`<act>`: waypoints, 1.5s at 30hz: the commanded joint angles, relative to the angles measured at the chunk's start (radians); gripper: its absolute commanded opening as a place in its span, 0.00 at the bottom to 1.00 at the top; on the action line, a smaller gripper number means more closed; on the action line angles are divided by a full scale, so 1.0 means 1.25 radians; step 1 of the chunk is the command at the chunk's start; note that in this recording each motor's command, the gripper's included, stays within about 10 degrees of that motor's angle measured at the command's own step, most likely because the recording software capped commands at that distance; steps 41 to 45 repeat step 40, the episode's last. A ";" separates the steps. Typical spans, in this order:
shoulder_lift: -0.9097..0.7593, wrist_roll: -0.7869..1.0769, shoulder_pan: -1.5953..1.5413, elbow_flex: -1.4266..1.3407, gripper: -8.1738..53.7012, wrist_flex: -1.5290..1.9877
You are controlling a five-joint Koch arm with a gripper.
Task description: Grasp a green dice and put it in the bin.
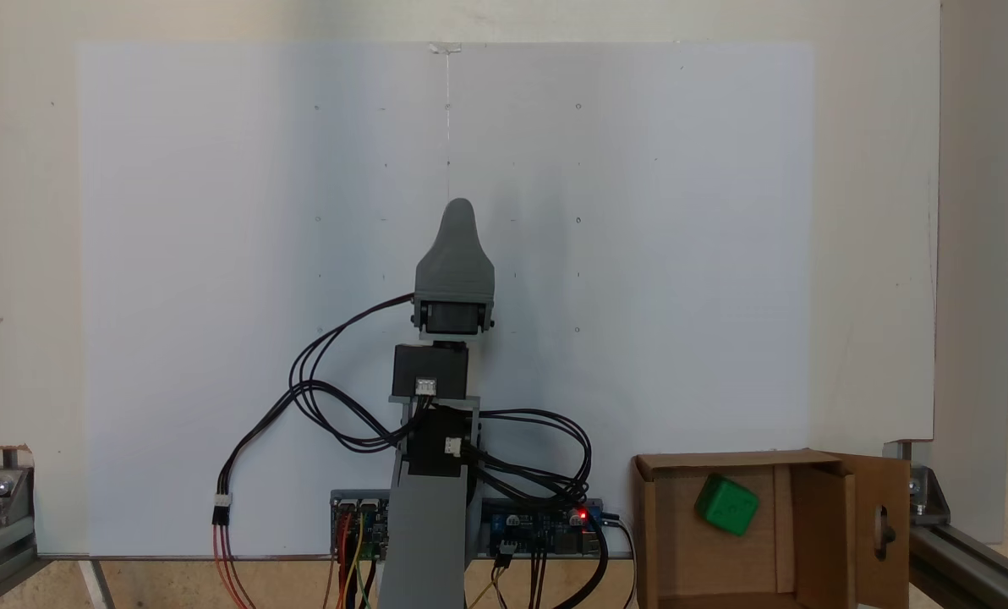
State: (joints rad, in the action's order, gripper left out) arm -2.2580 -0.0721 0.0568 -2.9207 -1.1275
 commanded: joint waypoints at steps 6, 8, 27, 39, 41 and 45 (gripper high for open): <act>-0.090 -0.026 -0.002 -0.077 0.84 -0.236; -0.090 -0.026 -0.004 -0.112 0.84 -0.245; -0.086 -0.027 -0.016 -0.166 0.85 -0.283; -0.086 -0.028 -0.016 -0.166 0.85 -0.283; -0.086 -0.028 -0.016 -0.166 0.85 -0.283; -0.086 -0.028 -0.016 -0.166 0.85 -0.283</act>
